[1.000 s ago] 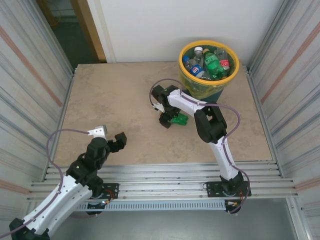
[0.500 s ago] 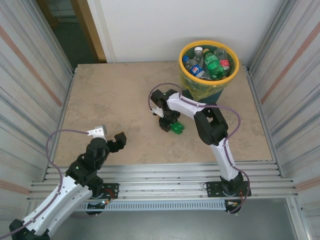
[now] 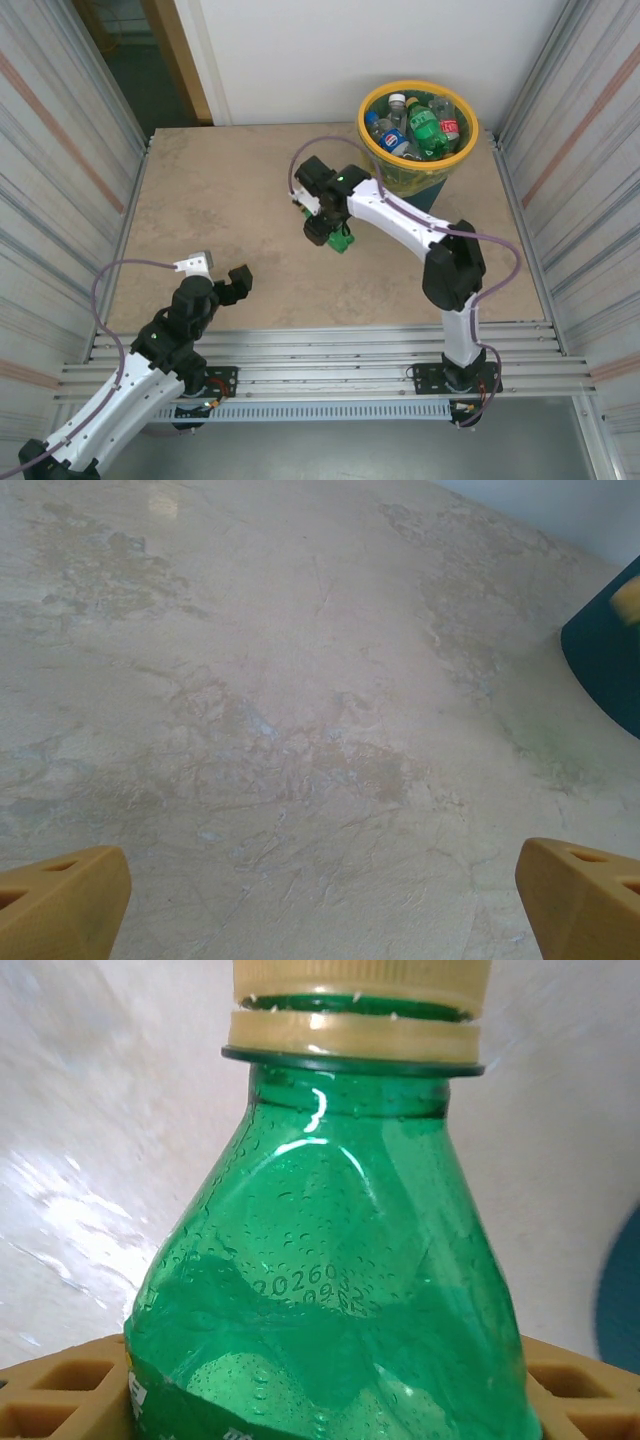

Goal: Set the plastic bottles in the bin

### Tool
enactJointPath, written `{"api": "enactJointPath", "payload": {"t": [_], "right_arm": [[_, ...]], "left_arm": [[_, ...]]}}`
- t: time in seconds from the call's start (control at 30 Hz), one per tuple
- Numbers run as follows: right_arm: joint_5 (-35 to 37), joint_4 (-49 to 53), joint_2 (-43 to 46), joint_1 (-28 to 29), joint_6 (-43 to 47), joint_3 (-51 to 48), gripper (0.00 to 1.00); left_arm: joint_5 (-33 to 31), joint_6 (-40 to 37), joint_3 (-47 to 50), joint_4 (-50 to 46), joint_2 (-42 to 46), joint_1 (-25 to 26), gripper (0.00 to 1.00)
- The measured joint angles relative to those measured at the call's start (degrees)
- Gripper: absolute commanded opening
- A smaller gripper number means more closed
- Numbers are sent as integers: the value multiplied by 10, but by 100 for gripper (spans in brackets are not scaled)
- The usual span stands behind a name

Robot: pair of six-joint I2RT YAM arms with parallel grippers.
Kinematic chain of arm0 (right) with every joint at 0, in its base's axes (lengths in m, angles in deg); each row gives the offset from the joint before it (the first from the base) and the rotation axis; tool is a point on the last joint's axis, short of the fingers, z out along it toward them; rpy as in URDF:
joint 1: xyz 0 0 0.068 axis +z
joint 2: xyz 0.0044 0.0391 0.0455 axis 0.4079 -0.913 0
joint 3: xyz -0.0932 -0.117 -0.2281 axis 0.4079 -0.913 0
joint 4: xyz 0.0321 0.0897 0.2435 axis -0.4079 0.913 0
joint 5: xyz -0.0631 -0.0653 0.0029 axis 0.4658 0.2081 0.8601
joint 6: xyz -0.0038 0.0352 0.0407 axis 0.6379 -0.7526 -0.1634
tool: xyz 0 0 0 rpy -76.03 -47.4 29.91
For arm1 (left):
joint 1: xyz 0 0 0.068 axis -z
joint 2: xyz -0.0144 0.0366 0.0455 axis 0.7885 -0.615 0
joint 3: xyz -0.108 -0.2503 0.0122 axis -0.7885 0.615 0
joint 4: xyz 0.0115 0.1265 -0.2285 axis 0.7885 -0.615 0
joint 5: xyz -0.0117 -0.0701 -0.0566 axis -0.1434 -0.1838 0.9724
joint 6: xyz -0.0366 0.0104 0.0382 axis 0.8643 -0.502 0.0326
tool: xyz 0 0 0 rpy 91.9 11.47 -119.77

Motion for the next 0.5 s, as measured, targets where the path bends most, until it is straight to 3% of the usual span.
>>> {"api": "enactJointPath", "payload": {"t": [0.33, 0.5], "right_arm": [[18, -6, 122, -4, -32, 105, 32], [33, -6, 158, -41, -37, 151, 34]], "left_arm": [[-5, 0, 0, 0, 0, 0, 99], [-5, 0, 0, 0, -7, 0, 99]]}}
